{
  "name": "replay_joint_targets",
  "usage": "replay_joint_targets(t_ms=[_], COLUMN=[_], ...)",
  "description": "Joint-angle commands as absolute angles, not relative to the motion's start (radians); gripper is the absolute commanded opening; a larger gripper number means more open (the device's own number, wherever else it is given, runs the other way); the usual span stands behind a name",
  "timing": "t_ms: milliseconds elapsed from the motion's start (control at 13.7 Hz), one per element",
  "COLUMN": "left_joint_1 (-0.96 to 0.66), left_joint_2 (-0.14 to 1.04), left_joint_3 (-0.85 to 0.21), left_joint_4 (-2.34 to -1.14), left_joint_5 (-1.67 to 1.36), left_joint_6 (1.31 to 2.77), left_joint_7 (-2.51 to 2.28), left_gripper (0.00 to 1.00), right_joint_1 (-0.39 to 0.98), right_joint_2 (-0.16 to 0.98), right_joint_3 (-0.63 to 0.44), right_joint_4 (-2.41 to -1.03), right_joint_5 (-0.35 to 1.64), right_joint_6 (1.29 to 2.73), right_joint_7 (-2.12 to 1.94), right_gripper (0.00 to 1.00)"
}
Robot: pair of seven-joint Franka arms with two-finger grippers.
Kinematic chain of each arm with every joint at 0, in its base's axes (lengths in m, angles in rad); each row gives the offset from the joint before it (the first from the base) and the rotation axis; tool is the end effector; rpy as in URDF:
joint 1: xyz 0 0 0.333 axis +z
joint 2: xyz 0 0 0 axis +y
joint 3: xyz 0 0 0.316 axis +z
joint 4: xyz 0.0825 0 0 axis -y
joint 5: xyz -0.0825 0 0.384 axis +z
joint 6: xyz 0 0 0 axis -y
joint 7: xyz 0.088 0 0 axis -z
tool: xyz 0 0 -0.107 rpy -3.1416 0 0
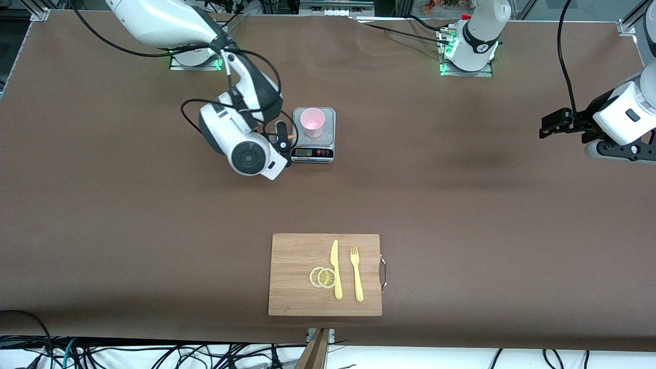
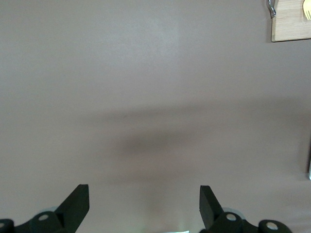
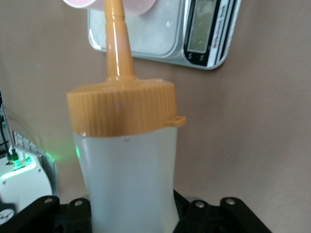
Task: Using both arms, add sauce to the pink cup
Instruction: 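Carry the bottle with the right gripper over the pink cup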
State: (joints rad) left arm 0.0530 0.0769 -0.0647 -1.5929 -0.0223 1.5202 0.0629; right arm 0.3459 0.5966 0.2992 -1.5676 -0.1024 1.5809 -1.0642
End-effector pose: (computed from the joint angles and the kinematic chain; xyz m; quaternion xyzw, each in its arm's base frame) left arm 0.5678 -0.0079 0.5671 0.9964 -0.0370 -0.0743 0.0155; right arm 0.5193 0.3502 0.2765 -0.6203 -0.7340 0.2603 0.0938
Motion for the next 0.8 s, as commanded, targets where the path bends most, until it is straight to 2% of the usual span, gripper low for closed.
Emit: replay_joint_targets(t_ms=[0, 731], left_joint_1=[0.063, 0.066], left_joint_2=[0.091, 0.091], left_joint_3=[-0.074, -0.074], left_joint_4=[-1.566, -1.566], left_joint_5=[0.002, 0.002], left_joint_6=[1.509, 1.509], left_joint_7=[0.081, 0.083], left_gripper=[1.0, 1.0], right_joint_1=[0.364, 0.511], right_joint_2=[0.577, 0.578], right_joint_3=[0.345, 0.351], right_joint_4=[-1.562, -1.496], right_joint_5=[-0.184, -0.348], right_joint_6=[1.507, 1.389], right_joint_7=[-0.976, -0.764], right_gripper=[0.0, 0.0])
